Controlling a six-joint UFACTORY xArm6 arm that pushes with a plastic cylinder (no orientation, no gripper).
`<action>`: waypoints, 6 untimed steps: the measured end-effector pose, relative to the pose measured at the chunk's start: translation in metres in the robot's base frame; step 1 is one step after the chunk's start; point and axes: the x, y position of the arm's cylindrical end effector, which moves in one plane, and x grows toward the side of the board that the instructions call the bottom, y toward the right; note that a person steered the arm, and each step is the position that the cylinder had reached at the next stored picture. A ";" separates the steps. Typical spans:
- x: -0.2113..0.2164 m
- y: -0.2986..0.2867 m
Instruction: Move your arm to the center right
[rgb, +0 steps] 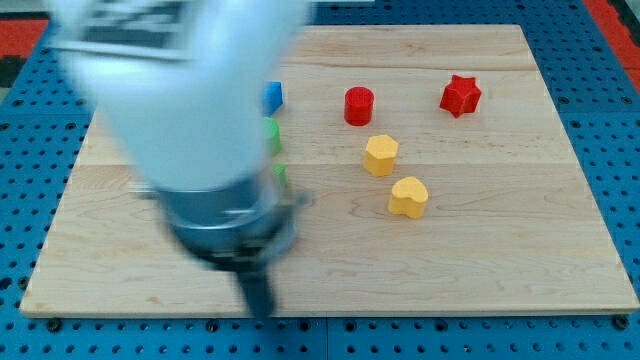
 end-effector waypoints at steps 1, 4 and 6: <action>-0.010 0.123; -0.159 0.313; -0.239 0.236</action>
